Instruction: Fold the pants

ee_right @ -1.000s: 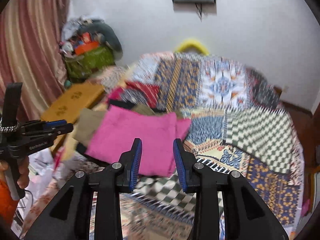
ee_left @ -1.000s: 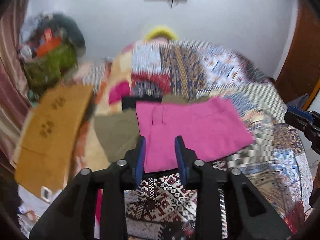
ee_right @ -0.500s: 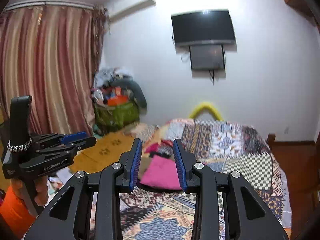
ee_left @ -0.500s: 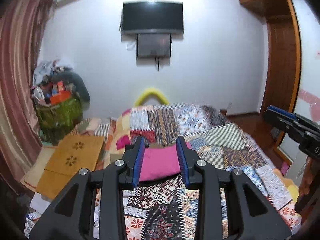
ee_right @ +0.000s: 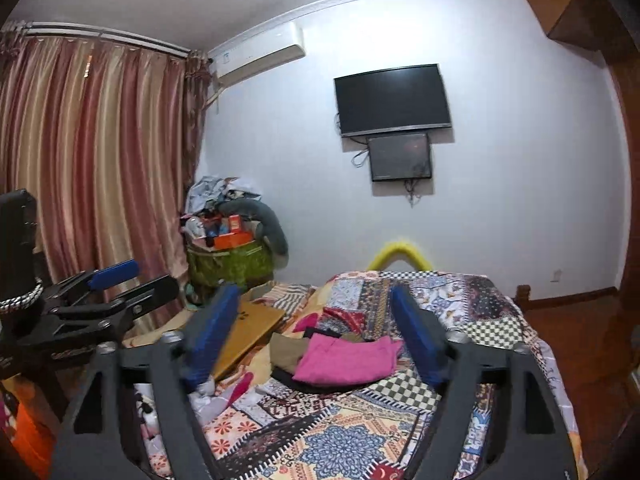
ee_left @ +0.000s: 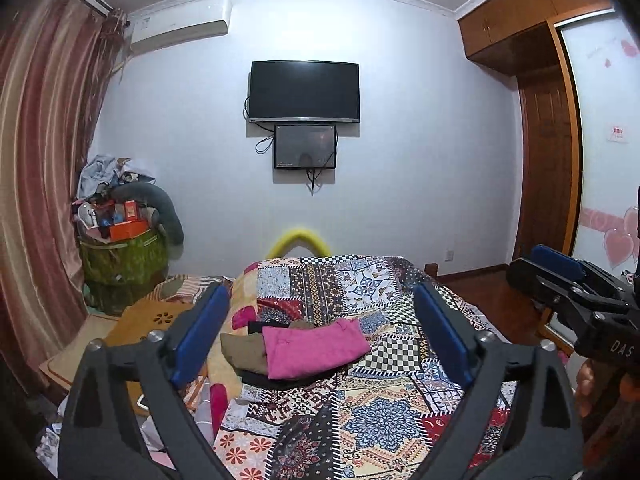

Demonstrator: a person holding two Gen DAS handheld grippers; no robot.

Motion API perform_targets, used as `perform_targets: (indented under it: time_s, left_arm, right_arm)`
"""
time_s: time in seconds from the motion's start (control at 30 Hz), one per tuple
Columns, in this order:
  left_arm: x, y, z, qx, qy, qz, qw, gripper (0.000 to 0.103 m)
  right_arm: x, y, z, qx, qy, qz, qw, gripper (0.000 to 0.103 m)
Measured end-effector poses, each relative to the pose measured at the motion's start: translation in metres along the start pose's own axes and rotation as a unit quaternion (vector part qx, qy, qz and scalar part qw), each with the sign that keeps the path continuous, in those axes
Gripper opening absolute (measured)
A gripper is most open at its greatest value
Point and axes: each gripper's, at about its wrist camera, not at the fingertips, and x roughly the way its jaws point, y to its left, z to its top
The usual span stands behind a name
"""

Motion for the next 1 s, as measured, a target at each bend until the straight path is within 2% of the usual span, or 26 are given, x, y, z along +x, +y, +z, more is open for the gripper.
perform_targets:
  time_s: [0.1, 1.0]
  left_arm:
    - [-0.004, 0.0, -0.002, -0.004, -0.006, 0.005, 1.0, 0.103]
    - [-0.005, 0.004, -0.013, -0.02, 0.007, 0.004, 0.9998, 0.103]
  right_arm:
    - [-0.007, 0.002, -0.001, 0.004, -0.012, -0.019, 1.0, 0.103]
    - [-0.017, 0.008, -0.011, -0.007, 0.006, -0.023, 1.0, 0.103]
